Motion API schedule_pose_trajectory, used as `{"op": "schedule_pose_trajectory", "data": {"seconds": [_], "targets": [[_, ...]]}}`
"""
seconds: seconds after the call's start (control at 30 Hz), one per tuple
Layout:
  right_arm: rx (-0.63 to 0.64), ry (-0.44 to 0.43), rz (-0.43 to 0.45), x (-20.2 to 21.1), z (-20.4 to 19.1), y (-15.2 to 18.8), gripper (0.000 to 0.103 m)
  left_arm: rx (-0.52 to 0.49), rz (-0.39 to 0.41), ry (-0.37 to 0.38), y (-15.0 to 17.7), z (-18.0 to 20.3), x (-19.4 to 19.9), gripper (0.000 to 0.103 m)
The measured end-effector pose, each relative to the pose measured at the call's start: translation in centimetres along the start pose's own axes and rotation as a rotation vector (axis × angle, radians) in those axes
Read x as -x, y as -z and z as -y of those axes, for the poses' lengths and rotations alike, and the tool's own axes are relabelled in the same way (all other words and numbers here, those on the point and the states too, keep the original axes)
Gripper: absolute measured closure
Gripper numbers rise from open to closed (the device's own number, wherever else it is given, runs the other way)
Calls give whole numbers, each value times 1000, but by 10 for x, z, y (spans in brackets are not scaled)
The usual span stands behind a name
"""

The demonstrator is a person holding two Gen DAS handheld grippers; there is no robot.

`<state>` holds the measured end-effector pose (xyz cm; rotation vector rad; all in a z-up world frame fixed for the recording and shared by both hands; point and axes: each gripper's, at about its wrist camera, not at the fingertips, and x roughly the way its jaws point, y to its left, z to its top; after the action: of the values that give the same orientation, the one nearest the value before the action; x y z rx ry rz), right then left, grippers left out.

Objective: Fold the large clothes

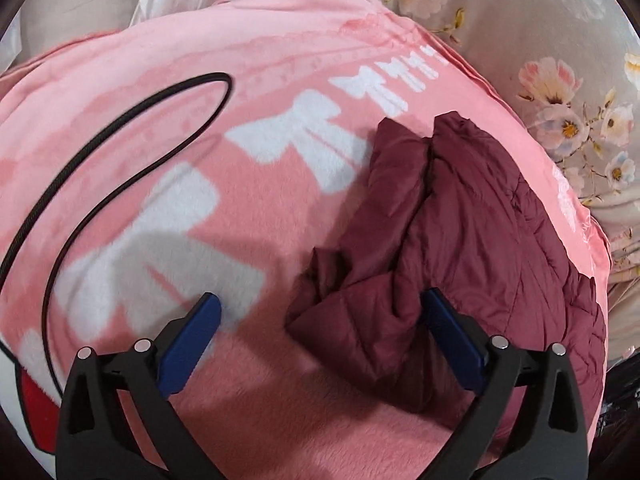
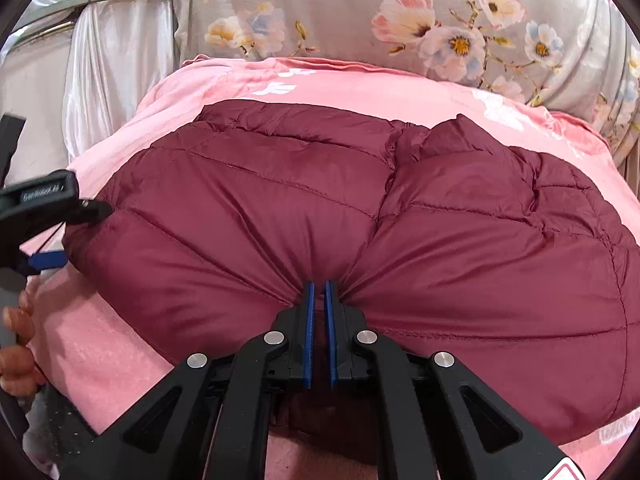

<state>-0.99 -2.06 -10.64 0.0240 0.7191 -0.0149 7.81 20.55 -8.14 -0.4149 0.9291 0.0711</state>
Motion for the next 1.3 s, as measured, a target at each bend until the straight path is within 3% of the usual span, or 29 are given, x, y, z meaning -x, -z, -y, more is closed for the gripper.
{"op": "schedule_pose_trajectory", "data": {"seconds": [0.1, 0.13, 0.17, 0.27, 0.37, 0.57, 0.77, 0.97, 1.17, 1.3], "targets": [[4, 1, 7, 2, -1, -1, 99, -8, 1, 14, -2, 8, -3, 7], [-8, -7, 9, 5, 1, -2, 99, -9, -3, 32, -2, 10, -3, 18], [-25, -15, 12, 9, 3, -3, 99, -10, -17, 60, -3, 14, -3, 35], [-63, -22, 45, 30, 12, -1, 99, -21, -44, 99, -5, 24, 1, 64], [-61, 15, 67, 46, 19, 5, 99, -23, -29, 126, -4, 32, 18, 84], [-58, 33, 23, 35, 31, 17, 99, -46, 68, 196, 2, 54, 71, 91], [-75, -29, 26, 26, 45, 23, 101, -133, 179, 270, 12, 92, 124, 93], [-128, -69, 82, 68, 71, 24, 101, -282, 252, 399, 33, 159, 170, 93], [-188, 16, 135, 122, 123, 40, 101, -405, 237, 515, 64, 233, 180, 93], [-252, 86, 144, 145, 163, 50, 100, -467, 183, 558, 94, 281, 166, 93]]}}
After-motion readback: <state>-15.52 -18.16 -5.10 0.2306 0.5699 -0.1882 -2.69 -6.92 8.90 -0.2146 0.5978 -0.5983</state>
